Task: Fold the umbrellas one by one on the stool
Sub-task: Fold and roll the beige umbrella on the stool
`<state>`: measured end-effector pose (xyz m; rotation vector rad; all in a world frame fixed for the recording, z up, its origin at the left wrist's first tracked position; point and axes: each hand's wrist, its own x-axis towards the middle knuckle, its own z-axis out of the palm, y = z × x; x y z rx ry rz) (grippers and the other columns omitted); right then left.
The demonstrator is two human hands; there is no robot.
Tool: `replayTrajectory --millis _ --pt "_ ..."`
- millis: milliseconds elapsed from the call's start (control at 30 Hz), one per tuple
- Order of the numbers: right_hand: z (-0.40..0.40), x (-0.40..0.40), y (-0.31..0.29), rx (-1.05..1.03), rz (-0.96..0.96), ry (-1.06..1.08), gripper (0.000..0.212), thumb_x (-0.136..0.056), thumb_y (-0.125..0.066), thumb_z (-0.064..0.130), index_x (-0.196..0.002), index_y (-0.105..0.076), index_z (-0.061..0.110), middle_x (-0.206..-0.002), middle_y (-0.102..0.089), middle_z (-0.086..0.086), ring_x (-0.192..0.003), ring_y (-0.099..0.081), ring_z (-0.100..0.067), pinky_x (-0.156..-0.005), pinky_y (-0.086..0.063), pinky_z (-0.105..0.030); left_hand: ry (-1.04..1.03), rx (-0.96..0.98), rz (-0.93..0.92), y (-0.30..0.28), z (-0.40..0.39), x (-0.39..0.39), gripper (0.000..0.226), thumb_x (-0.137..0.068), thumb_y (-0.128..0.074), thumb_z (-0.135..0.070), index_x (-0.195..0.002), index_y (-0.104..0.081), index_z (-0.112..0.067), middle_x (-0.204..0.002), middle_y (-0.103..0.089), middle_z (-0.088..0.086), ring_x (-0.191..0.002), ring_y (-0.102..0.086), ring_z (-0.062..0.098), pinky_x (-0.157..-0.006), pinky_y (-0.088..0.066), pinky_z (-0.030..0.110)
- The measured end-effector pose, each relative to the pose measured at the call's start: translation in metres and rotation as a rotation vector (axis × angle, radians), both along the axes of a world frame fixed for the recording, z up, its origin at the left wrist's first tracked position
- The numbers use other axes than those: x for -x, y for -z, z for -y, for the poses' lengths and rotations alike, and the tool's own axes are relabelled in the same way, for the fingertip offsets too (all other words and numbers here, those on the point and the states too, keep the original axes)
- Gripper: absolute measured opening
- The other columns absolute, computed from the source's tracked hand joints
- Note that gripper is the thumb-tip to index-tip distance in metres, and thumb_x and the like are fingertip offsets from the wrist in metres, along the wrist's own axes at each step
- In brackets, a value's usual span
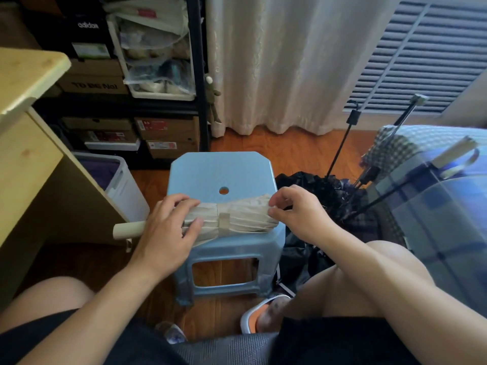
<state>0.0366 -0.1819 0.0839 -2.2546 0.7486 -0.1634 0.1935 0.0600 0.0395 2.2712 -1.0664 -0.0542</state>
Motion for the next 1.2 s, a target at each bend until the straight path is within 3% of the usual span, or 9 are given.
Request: replayTrajectory --millis 67,167,267,400,700,833,1000,1133,1200 --pt "0.0 0.0 0.0 0.004 -0.037 0.007 0.014 -0.087 -0.081 0.023 -0.09 -0.067 0.026 -0.098 -0.059 0.004 -0.095 -0.061 -0.013 -0.078 -0.046 -0.018 -0.018 0.007 -0.017 0.0 0.001 -0.002 0.046 -0.095 -0.05 -0.042 -0.128 -0.065 -0.013 -0.128 -0.052 0.0 -0.121 -0.05 0.019 -0.103 -0.04 0.035" --pt "-0.002 0.001 0.0 0.013 -0.09 0.032 0.019 -0.085 -0.083 0.029 -0.086 -0.065 0.024 -0.096 -0.058 0.002 -0.09 -0.06 -0.017 -0.078 -0.051 -0.028 -0.026 -0.017 -0.012 0.002 0.001 -0.001 0.045 -0.094 -0.053 -0.04 -0.127 -0.065 -0.013 -0.127 -0.052 -0.001 -0.119 -0.05 0.018 -0.101 -0.038 0.033" --pt "-0.005 0.0 0.0 0.054 -0.115 0.066 0.025 -0.085 -0.083 0.031 -0.08 -0.059 0.023 -0.091 -0.055 0.002 -0.078 -0.053 -0.013 -0.065 -0.041 -0.025 -0.024 -0.032 -0.001 0.004 0.001 -0.002 0.04 -0.096 -0.057 -0.038 -0.126 -0.065 -0.013 -0.126 -0.053 0.0 -0.118 -0.05 0.019 -0.1 -0.038 0.033" --pt "-0.009 0.001 0.003 0.041 -0.107 0.118 0.027 -0.086 -0.082 0.031 -0.075 -0.059 0.022 -0.087 -0.057 0.004 -0.077 -0.052 -0.011 -0.064 -0.039 -0.026 -0.027 -0.037 0.004 0.003 0.002 -0.003 0.034 -0.099 -0.059 -0.034 -0.127 -0.064 -0.014 -0.127 -0.051 -0.001 -0.12 -0.048 0.018 -0.101 -0.039 0.034" --pt "-0.01 0.003 0.001 -0.281 0.023 0.239 0.023 -0.084 -0.085 0.021 -0.07 -0.068 0.015 -0.058 -0.049 0.007 -0.048 -0.038 -0.005 -0.05 -0.034 -0.02 -0.04 -0.04 -0.025 0.002 0.002 -0.006 0.036 -0.099 -0.061 -0.033 -0.13 -0.064 -0.016 -0.129 -0.051 -0.002 -0.121 -0.048 0.017 -0.103 -0.041 0.038" --pt "-0.011 0.005 0.001 -0.469 0.031 0.299 0.017 -0.085 -0.084 0.02 -0.076 -0.072 0.013 -0.064 -0.055 0.004 -0.066 -0.047 -0.014 -0.064 -0.043 -0.027 -0.028 -0.049 -0.02 0.0 0.003 -0.006 0.036 -0.099 -0.059 -0.034 -0.131 -0.063 -0.017 -0.127 -0.053 -0.002 -0.12 -0.048 0.016 -0.101 -0.041 0.036" --pt "-0.013 0.0 -0.003 -0.46 0.034 0.344 0.021 -0.086 -0.083 0.03 -0.081 -0.078 0.011 -0.084 -0.075 -0.007 -0.081 -0.061 -0.016 -0.076 -0.049 -0.032 -0.026 -0.062 -0.031 0.0 0.003 -0.006 0.036 -0.1 -0.058 -0.035 -0.132 -0.061 -0.018 -0.128 -0.052 -0.004 -0.12 -0.047 0.014 -0.101 -0.04 0.035" --pt "-0.012 0.0 -0.003 -0.623 0.04 0.386 0.021 -0.089 -0.08 0.019 -0.069 -0.074 0.015 -0.057 -0.06 0.009 -0.07 -0.05 -0.016 -0.076 -0.044 -0.032 -0.017 -0.065 -0.035 0.0 0.003 -0.006 0.036 -0.1 -0.057 -0.035 -0.132 -0.061 -0.018 -0.127 -0.052 -0.003 -0.12 -0.047 0.015 -0.101 -0.041 0.036" --pt "-0.011 -0.005 -0.001 -0.713 0.052 0.42 0.032 -0.089 -0.076 0.013 -0.058 -0.07 0.02 -0.055 -0.05 0.008 -0.066 -0.042 -0.017 -0.074 -0.045 -0.032 -0.014 -0.069 -0.038 0.0 0.003 -0.008 0.037 -0.101 -0.056 -0.036 -0.133 -0.061 -0.018 -0.126 -0.053 -0.004 -0.119 -0.047 0.015 -0.1 -0.042 0.037"
